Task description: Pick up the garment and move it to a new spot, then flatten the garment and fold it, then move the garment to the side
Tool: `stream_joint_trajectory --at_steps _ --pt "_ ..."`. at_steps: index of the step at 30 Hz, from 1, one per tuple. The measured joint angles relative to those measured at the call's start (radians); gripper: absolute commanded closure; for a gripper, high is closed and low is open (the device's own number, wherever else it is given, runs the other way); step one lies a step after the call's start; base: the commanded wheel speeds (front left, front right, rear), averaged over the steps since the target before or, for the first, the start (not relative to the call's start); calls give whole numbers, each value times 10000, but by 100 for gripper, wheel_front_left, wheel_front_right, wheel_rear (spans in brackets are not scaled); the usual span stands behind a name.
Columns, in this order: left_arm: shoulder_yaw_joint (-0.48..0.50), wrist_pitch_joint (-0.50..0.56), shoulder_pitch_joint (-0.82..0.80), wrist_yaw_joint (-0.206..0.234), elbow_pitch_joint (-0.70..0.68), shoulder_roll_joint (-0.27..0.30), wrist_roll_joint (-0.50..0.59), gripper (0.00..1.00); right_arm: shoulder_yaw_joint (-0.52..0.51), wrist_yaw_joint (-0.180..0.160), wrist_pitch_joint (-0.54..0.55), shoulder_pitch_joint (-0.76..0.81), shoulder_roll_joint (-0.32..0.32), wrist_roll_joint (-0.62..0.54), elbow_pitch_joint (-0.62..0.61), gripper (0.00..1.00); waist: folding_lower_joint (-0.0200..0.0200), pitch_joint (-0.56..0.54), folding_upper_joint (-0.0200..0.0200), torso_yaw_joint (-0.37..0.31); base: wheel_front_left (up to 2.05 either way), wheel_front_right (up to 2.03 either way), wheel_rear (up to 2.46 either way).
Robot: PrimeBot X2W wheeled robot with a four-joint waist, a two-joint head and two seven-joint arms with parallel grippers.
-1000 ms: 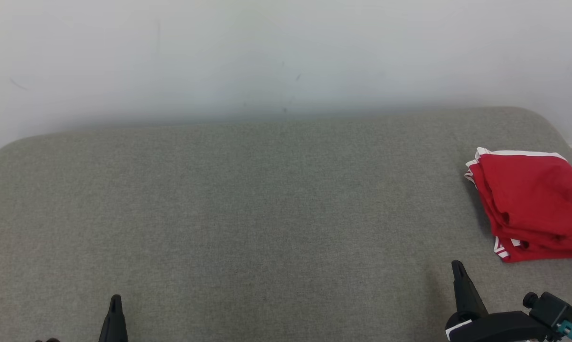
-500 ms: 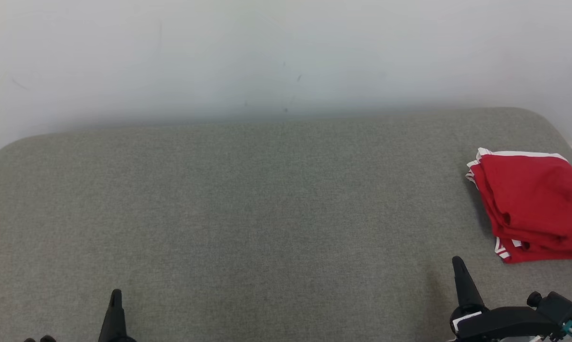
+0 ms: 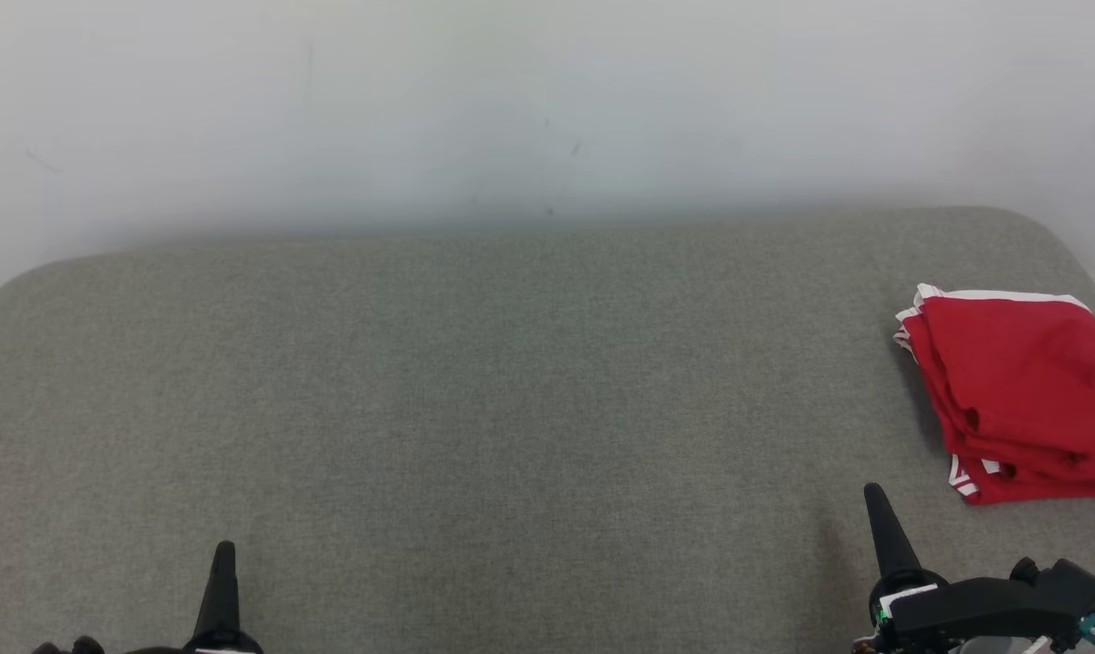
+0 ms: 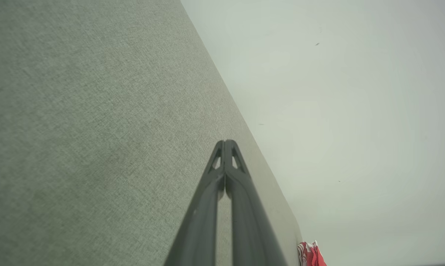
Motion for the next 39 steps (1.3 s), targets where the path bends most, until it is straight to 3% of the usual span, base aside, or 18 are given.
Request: stream_joint_trajectory --at_steps 39 --pt "192 851 -542 -245 186 6 -3365 100 -163 0 660 -367 73 3446 92 100 -1 -23 0 82 0 0 0"
